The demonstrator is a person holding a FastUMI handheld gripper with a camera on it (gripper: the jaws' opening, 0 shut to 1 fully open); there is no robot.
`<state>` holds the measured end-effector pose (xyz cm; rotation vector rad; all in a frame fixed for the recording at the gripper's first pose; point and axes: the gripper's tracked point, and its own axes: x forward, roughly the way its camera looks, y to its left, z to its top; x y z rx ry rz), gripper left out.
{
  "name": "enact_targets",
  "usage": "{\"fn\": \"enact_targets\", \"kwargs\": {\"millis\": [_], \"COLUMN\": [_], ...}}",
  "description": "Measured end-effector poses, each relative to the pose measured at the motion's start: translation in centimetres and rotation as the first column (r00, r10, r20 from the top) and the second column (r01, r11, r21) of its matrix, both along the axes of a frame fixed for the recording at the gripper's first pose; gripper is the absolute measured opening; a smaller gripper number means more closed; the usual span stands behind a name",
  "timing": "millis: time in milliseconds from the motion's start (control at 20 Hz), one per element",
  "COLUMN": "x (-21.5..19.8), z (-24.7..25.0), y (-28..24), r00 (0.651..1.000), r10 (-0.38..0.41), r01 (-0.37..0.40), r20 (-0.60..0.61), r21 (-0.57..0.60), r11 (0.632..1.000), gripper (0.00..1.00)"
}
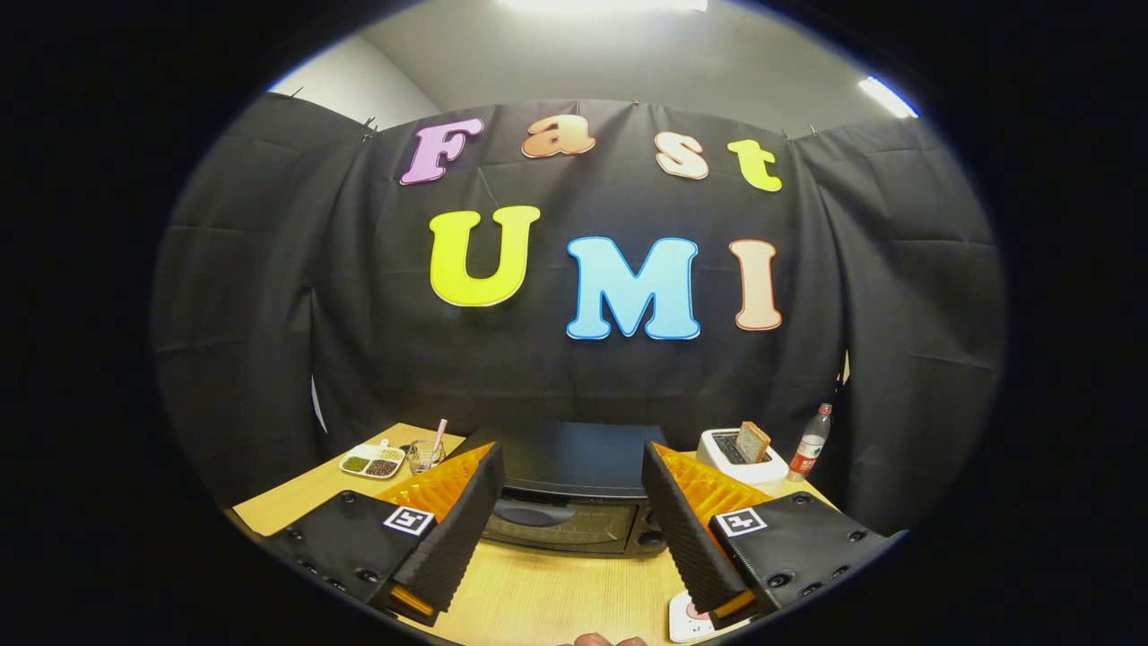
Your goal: Open the toaster oven, put the food inside, and close the toaster oven door.
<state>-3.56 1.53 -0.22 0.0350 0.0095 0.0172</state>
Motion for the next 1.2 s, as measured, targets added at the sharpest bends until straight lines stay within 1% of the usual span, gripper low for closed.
{"fn": "enact_targets", "kwargs": {"millis": [500, 650, 800, 950, 1100, 1200], "x": [-1.5, -2.0, -1.9, -0.9, 0.3, 1.5], "z": [0.7, 1.6, 1.9, 2.8, 2.6, 1.6], "y": [0.5, -0.1, -0.8, -1.3, -1.0, -0.8], "r00": [1.000, 1.000, 1.000, 1.000, 1.000, 0.998], "r10": [0.012, 0.006, -0.003, -0.018, -0.014, -0.015], "r01": [-0.012, -0.006, 0.003, 0.018, 0.013, 0.013], "r20": [0.006, 0.017, -0.005, -0.009, -0.025, -0.054], "r21": [0.009, -0.003, -0.003, -0.017, -0.035, -0.032], "r11": [1.000, 1.000, 1.000, 1.000, 0.999, 0.999], "gripper": [0.98, 0.98, 0.98, 0.98, 0.98, 0.98]}}
